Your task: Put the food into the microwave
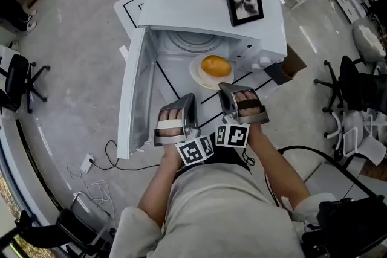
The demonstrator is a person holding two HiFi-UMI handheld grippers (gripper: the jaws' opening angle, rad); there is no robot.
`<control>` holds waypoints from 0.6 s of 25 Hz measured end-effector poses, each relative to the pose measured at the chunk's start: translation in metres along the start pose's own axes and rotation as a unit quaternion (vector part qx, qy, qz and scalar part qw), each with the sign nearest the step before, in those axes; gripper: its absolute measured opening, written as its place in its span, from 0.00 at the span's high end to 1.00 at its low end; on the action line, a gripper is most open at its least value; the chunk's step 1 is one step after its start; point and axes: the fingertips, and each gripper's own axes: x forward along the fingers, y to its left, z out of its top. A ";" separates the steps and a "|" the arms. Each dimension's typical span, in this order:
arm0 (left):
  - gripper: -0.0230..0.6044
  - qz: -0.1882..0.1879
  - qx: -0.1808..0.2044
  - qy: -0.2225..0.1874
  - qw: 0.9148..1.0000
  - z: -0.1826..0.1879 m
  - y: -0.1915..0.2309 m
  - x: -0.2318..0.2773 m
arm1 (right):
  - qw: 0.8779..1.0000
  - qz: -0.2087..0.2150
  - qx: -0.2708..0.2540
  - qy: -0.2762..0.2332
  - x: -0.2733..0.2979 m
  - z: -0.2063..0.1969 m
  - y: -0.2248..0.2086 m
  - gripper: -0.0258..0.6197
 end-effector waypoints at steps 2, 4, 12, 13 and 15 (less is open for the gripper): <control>0.95 -0.037 -0.096 0.000 0.995 -0.007 -0.012 0.001 | 1.000 0.005 0.000 0.000 0.007 0.002 -0.001 0.91; 0.95 -0.066 -0.194 -0.005 0.979 -0.014 -0.021 0.005 | 1.000 0.009 -0.004 0.002 0.014 0.005 -0.002 0.91; 0.95 -0.084 -0.325 -0.024 0.942 -0.029 -0.030 0.010 | 0.999 0.030 -0.016 0.026 0.050 0.011 -0.015 0.91; 0.95 -0.088 -0.344 -0.026 0.935 -0.030 -0.030 0.011 | 0.999 0.034 -0.018 0.029 0.056 0.011 -0.016 0.91; 0.95 -0.087 -0.356 -0.021 0.930 -0.034 -0.029 0.012 | 0.998 0.042 -0.024 0.034 0.069 0.010 -0.016 0.91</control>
